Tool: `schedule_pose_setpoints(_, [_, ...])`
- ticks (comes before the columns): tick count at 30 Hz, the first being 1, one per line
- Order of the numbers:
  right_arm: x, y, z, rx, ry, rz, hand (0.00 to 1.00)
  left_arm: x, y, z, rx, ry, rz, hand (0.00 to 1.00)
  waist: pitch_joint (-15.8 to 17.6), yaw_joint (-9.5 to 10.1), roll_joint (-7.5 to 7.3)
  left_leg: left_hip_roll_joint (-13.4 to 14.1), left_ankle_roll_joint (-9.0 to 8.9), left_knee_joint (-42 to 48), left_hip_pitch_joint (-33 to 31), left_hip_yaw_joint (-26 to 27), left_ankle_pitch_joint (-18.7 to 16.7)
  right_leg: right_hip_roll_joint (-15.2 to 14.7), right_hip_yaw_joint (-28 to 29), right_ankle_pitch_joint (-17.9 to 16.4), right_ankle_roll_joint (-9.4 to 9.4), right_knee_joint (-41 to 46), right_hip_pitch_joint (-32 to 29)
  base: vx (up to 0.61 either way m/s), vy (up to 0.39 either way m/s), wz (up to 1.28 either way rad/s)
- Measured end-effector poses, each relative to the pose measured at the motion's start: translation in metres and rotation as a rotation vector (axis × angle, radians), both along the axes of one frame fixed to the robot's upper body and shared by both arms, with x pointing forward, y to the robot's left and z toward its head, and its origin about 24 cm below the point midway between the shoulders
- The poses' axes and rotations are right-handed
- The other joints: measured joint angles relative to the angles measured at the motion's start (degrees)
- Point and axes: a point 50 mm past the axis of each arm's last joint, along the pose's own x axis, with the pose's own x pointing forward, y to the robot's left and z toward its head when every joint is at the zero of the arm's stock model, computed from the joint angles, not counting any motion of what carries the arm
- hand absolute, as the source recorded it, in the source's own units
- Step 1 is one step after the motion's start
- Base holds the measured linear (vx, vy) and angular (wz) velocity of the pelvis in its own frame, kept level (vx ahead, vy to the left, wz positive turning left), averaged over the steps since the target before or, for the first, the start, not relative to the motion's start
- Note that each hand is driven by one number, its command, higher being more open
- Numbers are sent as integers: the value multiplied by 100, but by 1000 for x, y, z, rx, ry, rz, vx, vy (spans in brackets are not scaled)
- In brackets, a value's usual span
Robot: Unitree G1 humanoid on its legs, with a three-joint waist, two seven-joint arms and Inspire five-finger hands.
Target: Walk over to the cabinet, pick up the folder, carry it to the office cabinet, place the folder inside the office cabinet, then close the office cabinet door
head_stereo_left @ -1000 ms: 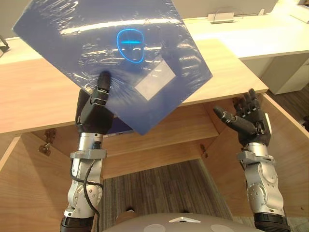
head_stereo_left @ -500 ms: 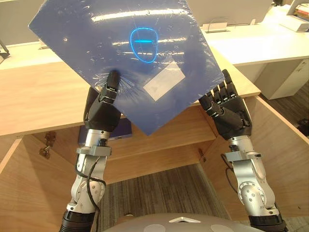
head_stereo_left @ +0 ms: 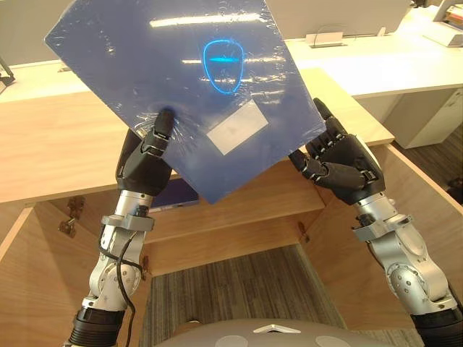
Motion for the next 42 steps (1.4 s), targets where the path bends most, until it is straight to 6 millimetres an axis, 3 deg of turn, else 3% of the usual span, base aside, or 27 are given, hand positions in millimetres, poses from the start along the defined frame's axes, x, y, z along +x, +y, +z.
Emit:
schedule_pose_setpoints(5, [7, -29, -27, -212, 68, -109, 100, -3, -7, -10, 65, 34, -80, 0, -41, -23, -16, -34, 22, -9, -43, -71, 18, -25, -74, -1, 2, -5, -2, 0, 0, 7])
schedule_pose_setpoints(10, [12, -39, -27, -304, 37, -124, 100, -7, -14, -18, 95, 56, -144, 0, -105, -47, 69, -110, 71, -94, -31, -130, 76, -82, -157, -1, 10, 5, 14, 0, 17, 9])
schedule_pose_setpoints(13, [15, -44, -32, -236, 50, -144, 100, -6, -14, -19, 89, 53, -149, 0, -129, -47, 58, -125, 76, -171, -18, -154, 137, -89, -171, -1, 13, 12, 8, -31, 8, 7])
schedule_pose_setpoints(14, [15, -49, -39, -142, 67, -201, 100, -6, -14, -19, 83, 51, -144, 0, -137, -17, 45, -141, 79, -255, 0, -183, 198, -93, -197, -2, 14, 13, 5, -33, 0, 9])
schedule_pose_setpoints(18, [11, -69, -53, -40, 127, -349, 100, -5, -10, -17, 74, 42, -118, 0, -134, -13, 39, -200, 99, -415, 42, -215, 296, -131, -254, 1, 31, 13, 0, -22, 13, 7])
schedule_pose_setpoints(22, [4, -85, -55, 20, 158, -410, 100, -5, -2, -14, 74, 29, -81, 0, -112, -71, 3, -218, 100, -415, 42, -199, 295, -150, -242, 7, 43, 10, -16, 2, 7, -2])
schedule_pose_setpoints(26, [0, -85, -54, 12, 159, -345, 100, -5, -2, -14, 77, 24, -90, 0, -79, -80, -58, -213, 98, -413, 42, -183, 287, -146, -178, 12, 48, 10, -39, 2, 7, -6])
schedule_pose_setpoints(30, [1, -84, -38, -162, 169, -179, 100, -5, -3, -12, 95, 5, -108, 0, -75, -110, -128, -207, 99, -404, 48, -169, 278, -144, -161, 18, 56, 14, -40, -1, 6, -2])
schedule_pose_setpoints(37, [1, -80, -39, -113, 188, -128, 100, -5, -2, -11, 114, -6, -120, 0, -79, -136, -141, -204, 92, -398, 57, -164, 271, -143, -154, 17, 57, 20, -40, 0, 0, 0])
schedule_pose_setpoints(41, [-4, -61, -40, -90, 202, -31, 100, -4, -2, -9, 123, -12, -123, 0, -79, -171, -141, -184, 82, -393, 57, -132, 263, -126, -131, 18, 56, 18, -61, 0, 3, -4])
schedule_pose_setpoints(42, [-8, -45, -42, -103, 211, 61, 100, -3, -3, -7, 124, -21, -126, 0, -78, -179, -144, -175, 78, -389, 57, -116, 260, -117, -116, 19, 55, 20, -70, 5, 2, -5])
